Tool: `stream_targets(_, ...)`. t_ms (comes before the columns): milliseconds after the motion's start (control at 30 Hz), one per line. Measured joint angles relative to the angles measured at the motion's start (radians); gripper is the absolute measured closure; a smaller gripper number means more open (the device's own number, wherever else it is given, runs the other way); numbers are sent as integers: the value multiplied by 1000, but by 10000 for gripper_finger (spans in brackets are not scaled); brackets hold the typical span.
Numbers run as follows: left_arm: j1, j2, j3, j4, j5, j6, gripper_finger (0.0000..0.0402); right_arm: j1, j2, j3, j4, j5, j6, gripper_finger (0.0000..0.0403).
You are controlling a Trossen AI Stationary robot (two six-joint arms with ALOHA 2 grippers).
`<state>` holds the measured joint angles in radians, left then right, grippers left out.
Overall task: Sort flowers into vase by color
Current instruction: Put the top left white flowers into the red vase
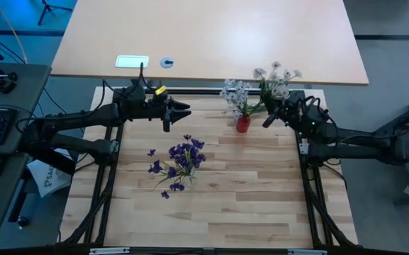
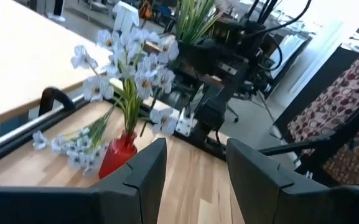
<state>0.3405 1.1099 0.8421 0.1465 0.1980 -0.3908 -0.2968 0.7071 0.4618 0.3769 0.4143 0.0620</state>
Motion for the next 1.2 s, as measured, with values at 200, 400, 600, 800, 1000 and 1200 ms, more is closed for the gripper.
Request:
stream_targets(200,0,0,0,11,-36,0,245,-29,0,0,47,-1,-26,402)
stream_targets(400,0,0,0,10,-55,0,245,-46,19,1,18,-3,-39,402)
stream_targets(600,0,0,0,9,-55,0,245,-46,109,1,17,-23,-36,402)
stream_targets(800,0,0,0,9,-55,0,245,-46,168,1,21,-38,-18,399)
stream_targets(1000,0,0,0,8,-117,0,245,-46,172,1,-72,-41,11,367)
stream_targets(1200,0,0,0,8,-128,33,245,-45,173,6,-153,-102,170,274)
